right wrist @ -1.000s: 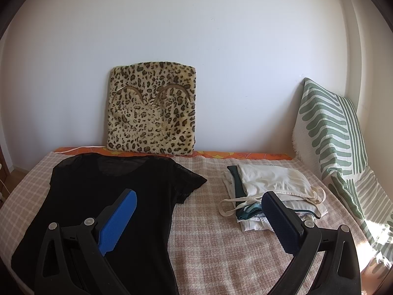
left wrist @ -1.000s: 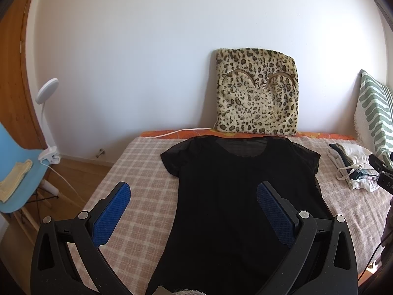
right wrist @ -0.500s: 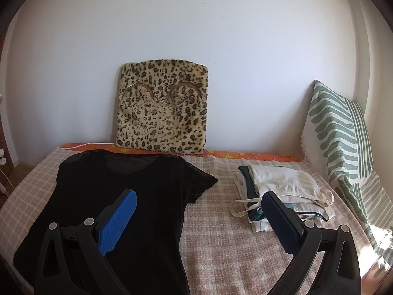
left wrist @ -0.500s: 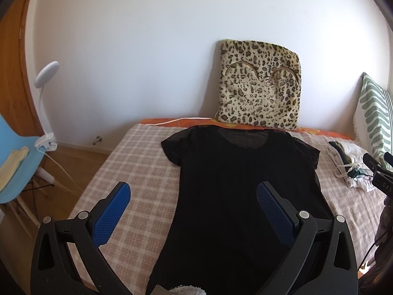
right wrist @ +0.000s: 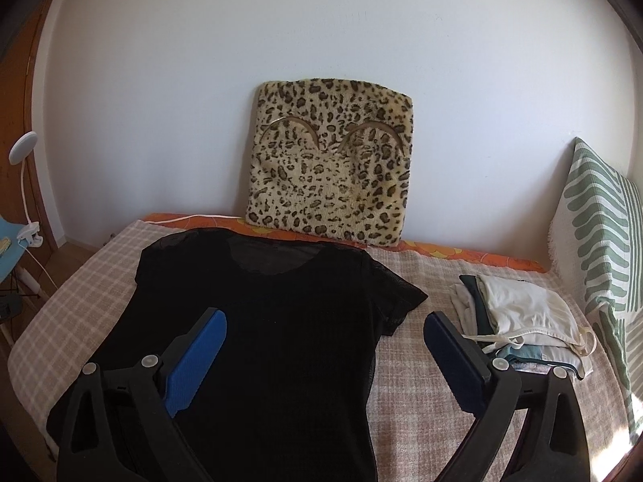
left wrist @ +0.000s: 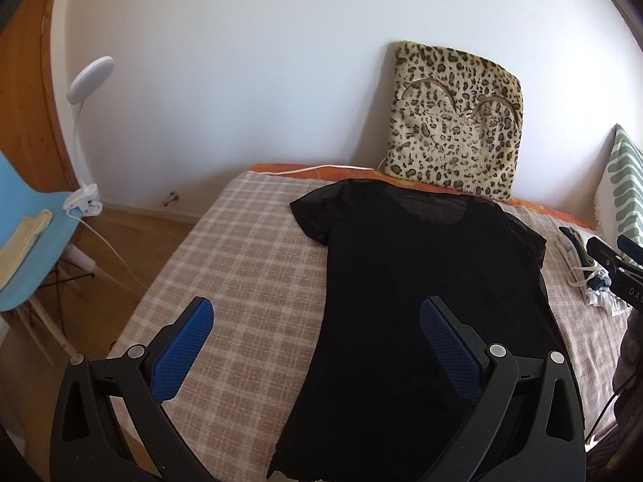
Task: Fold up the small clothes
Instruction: 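Move the left tool to the shirt hem while the right tool reaches the shoulder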
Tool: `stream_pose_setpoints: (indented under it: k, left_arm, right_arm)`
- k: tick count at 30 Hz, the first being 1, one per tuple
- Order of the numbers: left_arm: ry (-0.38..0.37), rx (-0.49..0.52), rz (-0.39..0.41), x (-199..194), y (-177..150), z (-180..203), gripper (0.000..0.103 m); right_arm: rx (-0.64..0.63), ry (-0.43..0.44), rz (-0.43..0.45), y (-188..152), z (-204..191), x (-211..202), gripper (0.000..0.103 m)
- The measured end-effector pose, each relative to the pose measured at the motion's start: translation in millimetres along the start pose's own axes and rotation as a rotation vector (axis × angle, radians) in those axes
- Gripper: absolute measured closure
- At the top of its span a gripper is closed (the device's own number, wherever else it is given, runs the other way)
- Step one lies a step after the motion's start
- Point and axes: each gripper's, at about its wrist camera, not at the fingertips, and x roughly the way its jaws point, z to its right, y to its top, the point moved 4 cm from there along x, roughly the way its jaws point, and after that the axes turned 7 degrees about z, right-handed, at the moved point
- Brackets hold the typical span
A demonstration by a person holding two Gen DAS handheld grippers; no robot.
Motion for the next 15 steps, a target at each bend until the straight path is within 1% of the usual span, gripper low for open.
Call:
stream_pose_setpoints:
  k: [2,6,8,11,13,15]
  left_arm:
    - [0.009,0.008,-0.008,3,-3,-5,0.001]
    - [0.043,0.068,-0.014,8,-8,-13,0.001]
    - [0.050,0.082,-0.021,11,-11,-19,0.005]
    - [0.047,0.063,-0.043,17,-16,-30,0.010]
    - [0.023,0.037,-0.058,20,-19,-36,0.015]
    - [0.004,0.022,-0.075,23,-24,-40,0.016]
  right_arm:
    - [-0.019,0.031,-0.013,6,-14,11,0.006]
    - [-0.048,0.088,-0.030,18,-42,33,0.009]
    - [-0.047,0.129,-0.035,23,-56,44,0.009]
    - [-0.060,0.187,-0.049,30,-79,61,0.011]
    - [-0.080,0.212,-0.069,33,-96,76,0.013]
    - [-0.080,0.244,-0.097,37,-109,90,0.016]
